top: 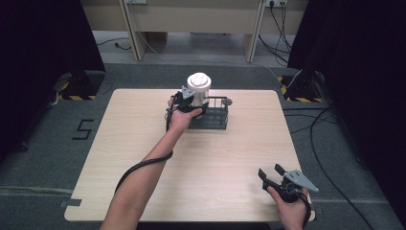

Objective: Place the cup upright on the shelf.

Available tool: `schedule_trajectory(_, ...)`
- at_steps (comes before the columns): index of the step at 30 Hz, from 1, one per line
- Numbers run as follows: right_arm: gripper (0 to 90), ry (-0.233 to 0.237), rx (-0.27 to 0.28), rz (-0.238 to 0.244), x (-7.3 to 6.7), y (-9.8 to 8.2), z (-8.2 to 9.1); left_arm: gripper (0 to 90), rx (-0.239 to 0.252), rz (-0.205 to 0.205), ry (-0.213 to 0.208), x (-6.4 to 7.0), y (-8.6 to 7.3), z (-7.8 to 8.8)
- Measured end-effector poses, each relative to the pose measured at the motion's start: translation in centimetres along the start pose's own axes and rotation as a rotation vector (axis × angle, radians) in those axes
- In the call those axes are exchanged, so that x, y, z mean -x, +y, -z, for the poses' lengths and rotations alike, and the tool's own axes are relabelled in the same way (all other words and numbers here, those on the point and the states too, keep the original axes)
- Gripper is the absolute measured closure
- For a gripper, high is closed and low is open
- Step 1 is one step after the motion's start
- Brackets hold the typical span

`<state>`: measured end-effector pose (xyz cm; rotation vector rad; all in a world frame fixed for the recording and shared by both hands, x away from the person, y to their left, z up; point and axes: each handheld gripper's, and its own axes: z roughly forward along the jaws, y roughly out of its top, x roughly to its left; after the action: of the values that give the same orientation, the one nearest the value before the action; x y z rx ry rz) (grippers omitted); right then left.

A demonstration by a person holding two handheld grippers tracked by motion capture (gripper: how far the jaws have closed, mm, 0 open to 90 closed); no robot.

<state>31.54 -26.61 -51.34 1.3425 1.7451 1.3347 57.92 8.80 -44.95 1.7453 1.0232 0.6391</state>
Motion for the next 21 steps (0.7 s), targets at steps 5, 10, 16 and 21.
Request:
schedule_trajectory(5,27.0,0.002,-0.002,0.0,-0.05,0.01,-0.02,17.3,-0.01,-0.011,-0.001,0.06,0.02,0.07)
schedule_trajectory(10,26.9,0.005,-0.003,0.0,-0.1,0.0,-0.02,17.2,-0.013,-0.02,0.003,0.16,-0.04,0.11)
schedule_trajectory(16,26.9,0.006,-0.003,0.001,-0.1,0.0,-0.03,17.1,-0.01,-0.029,0.002,0.14,-0.12,0.22)
schedule_trajectory(21,26.8,0.007,-0.006,0.0,-0.1,0.0,-0.03,16.5,0.008,-0.036,0.003,0.04,-0.33,0.43)
